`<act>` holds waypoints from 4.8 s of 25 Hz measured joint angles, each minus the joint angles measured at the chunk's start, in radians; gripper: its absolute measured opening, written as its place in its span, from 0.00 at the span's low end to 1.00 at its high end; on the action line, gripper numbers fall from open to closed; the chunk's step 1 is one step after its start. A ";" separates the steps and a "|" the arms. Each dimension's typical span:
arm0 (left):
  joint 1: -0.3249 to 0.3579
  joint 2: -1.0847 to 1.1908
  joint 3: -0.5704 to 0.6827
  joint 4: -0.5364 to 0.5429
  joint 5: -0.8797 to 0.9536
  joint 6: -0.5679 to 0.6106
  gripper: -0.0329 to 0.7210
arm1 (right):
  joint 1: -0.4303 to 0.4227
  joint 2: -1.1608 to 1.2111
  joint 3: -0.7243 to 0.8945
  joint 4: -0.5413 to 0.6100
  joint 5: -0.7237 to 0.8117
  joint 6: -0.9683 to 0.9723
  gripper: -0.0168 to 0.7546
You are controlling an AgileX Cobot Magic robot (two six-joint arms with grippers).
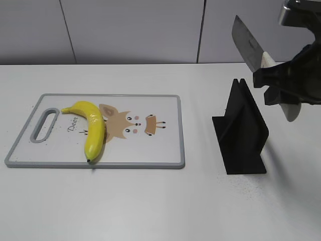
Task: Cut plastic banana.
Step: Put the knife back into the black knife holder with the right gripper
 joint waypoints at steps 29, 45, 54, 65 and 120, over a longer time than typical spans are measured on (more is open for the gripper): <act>0.000 0.000 0.000 0.000 0.000 0.000 0.79 | 0.000 -0.047 0.101 0.002 -0.087 0.026 0.26; 0.000 0.000 0.000 0.000 0.000 0.000 0.79 | 0.000 0.085 0.099 0.005 -0.099 0.023 0.26; 0.000 0.000 0.000 0.000 0.000 0.000 0.79 | 0.000 0.091 0.093 0.011 -0.099 0.020 0.26; 0.000 0.000 0.000 0.000 0.000 0.000 0.79 | 0.000 0.091 0.092 0.032 -0.053 -0.040 0.74; 0.000 0.000 0.000 0.000 0.000 0.000 0.75 | 0.000 -1.214 0.483 0.157 0.324 -0.454 0.79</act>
